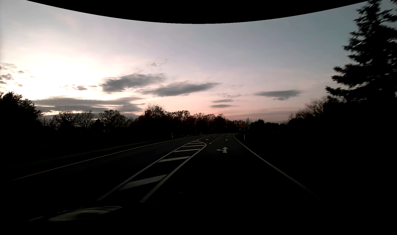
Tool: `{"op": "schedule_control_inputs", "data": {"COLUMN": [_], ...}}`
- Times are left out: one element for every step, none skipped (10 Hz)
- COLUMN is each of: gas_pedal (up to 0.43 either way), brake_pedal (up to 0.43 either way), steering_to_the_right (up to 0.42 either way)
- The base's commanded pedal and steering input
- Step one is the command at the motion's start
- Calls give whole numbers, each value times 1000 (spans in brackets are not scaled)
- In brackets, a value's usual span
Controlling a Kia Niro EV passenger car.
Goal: Follow the waypoints while adhering to traffic rules and regulations
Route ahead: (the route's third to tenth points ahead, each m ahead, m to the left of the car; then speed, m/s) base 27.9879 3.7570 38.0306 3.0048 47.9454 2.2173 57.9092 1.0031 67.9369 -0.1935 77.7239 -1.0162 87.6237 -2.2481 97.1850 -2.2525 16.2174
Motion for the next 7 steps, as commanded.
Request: {"op": "schedule_control_inputs", "data": {"gas_pedal": [0, 0, 0, 0, 0, 0, 0], "brake_pedal": [85, 98, 104, 110, 116, 128, 152], "steering_to_the_right": [5, 4, 1, -1, -4, -6, -7]}}
